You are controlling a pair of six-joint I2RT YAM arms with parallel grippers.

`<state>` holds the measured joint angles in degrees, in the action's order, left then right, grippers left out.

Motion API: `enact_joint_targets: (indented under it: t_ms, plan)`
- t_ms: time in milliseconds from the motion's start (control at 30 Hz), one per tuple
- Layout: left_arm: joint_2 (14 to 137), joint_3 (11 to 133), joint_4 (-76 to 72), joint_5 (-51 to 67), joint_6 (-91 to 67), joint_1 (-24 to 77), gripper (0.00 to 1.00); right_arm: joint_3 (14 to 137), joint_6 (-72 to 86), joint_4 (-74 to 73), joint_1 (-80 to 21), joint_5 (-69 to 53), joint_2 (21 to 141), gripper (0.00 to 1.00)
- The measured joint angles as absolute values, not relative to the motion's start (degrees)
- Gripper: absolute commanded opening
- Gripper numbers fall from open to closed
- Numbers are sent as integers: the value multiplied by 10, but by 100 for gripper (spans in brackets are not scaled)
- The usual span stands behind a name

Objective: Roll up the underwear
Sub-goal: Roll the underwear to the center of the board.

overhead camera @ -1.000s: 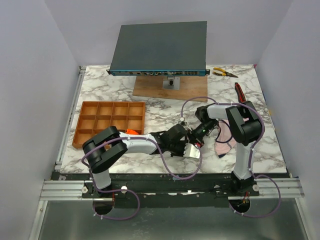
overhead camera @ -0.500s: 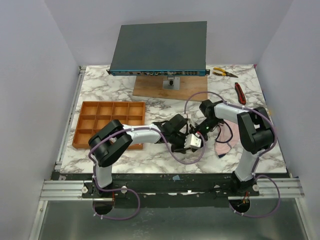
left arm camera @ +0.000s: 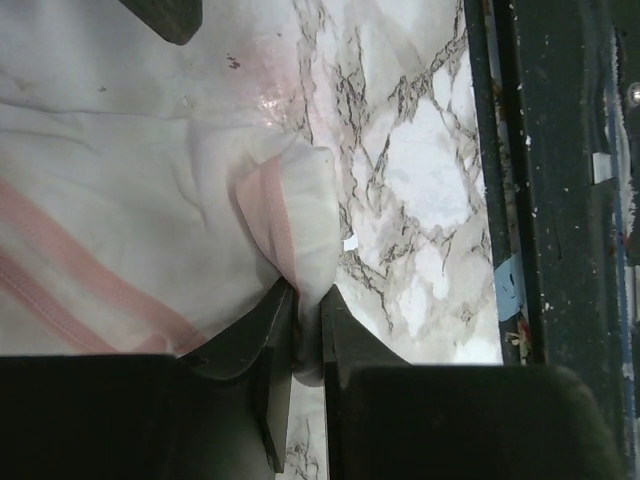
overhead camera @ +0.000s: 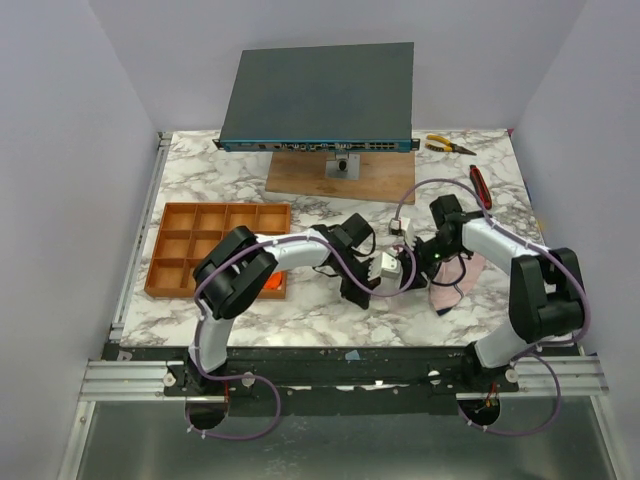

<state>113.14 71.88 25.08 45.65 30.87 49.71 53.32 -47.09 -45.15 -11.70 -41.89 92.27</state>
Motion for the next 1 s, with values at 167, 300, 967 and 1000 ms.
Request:
enact_joint_targets:
  t_ms: [167, 300, 967, 1000]
  plan:
    - [1160, 761, 303, 482, 315, 497, 0, 486, -446, -406, -112, -399, 844, 53]
    - [1184, 792, 344, 504, 315, 496, 0, 455, -431, -375, -104, -389, 797, 53]
    - [1287, 903, 439, 603, 253, 448, 0, 396, -449, -302, -4, -398, 681, 50]
    - [1296, 915, 448, 608, 250, 447, 0, 394, -458, -304, -4, -406, 669, 50]
